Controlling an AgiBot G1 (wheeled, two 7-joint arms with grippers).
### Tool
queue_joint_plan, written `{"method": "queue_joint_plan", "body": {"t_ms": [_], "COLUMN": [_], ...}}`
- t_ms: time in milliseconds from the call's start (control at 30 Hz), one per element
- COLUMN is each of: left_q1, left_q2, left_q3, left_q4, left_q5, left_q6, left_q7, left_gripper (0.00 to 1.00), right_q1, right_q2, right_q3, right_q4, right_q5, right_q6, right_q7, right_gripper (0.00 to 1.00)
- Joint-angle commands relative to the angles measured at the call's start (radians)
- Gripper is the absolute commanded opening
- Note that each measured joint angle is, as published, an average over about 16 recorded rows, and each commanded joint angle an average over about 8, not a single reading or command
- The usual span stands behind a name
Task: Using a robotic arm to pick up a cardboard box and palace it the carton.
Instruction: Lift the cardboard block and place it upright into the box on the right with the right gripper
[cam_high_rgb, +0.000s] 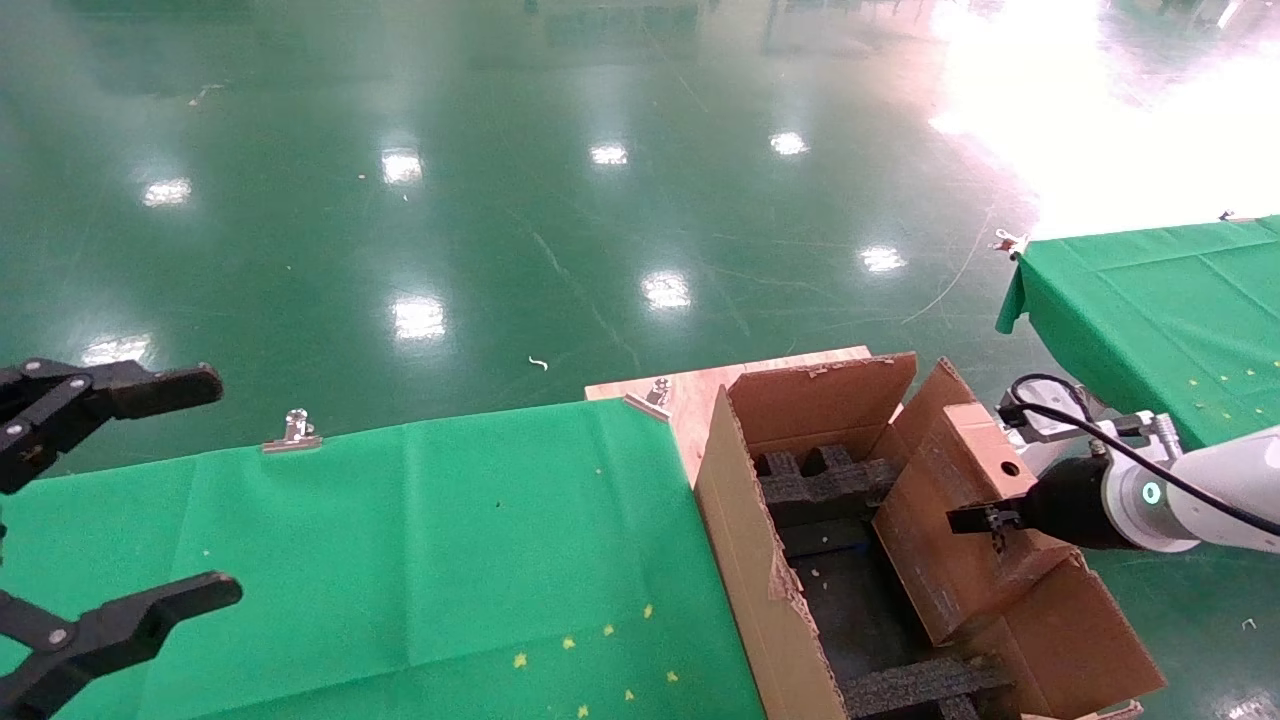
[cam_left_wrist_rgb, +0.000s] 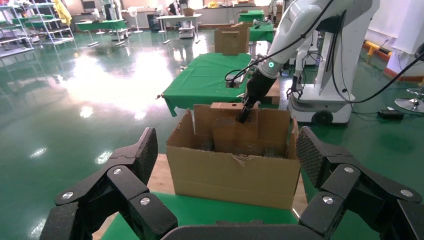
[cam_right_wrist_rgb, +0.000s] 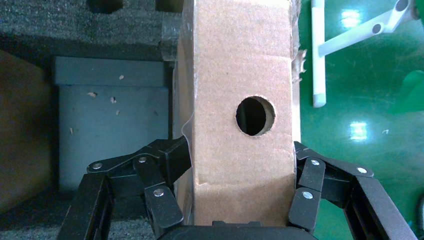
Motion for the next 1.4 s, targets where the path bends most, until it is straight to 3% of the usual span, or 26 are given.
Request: {"method": "queue_joint_plan", "body": {"t_ms": [33,767,1267,1333,1400], "left_q1": [0.0,0.0,0.0,0.0,0.0], "left_q2": [0.0,0.0,0.0,0.0,0.0], "left_q3": [0.0,0.0,0.0,0.0,0.0], "left_q4": [0.0,0.0,0.0,0.0,0.0], "left_q5": [0.0,0.0,0.0,0.0,0.0], "left_q6": [0.0,0.0,0.0,0.0,0.0], "left_q7": [0.0,0.0,0.0,0.0,0.0], "left_gripper": [1.0,1.0,1.0,1.0,1.0], "right_q1": [0.011,-0.14,-0.232,-0.239,-0.245], "right_q2": [-0.002,-0.093,-0.167,-0.174,-0.181], "right_q3": [0.003,-0.031,-0.031,-0.03,-0.029], "right_q4": [0.005,-0.058,-0.184,-0.197,-0.208], "right_q5": [-0.018,-0.024,0.118,0.134,0.148], "right_q6": [-0.013,0.056,0.102,0.104,0.106], "right_q7": [0.015,0.097,0.012,-0.003,-0.017], "right_gripper": [0.0,0.0,0.0,0.06,0.31]}}
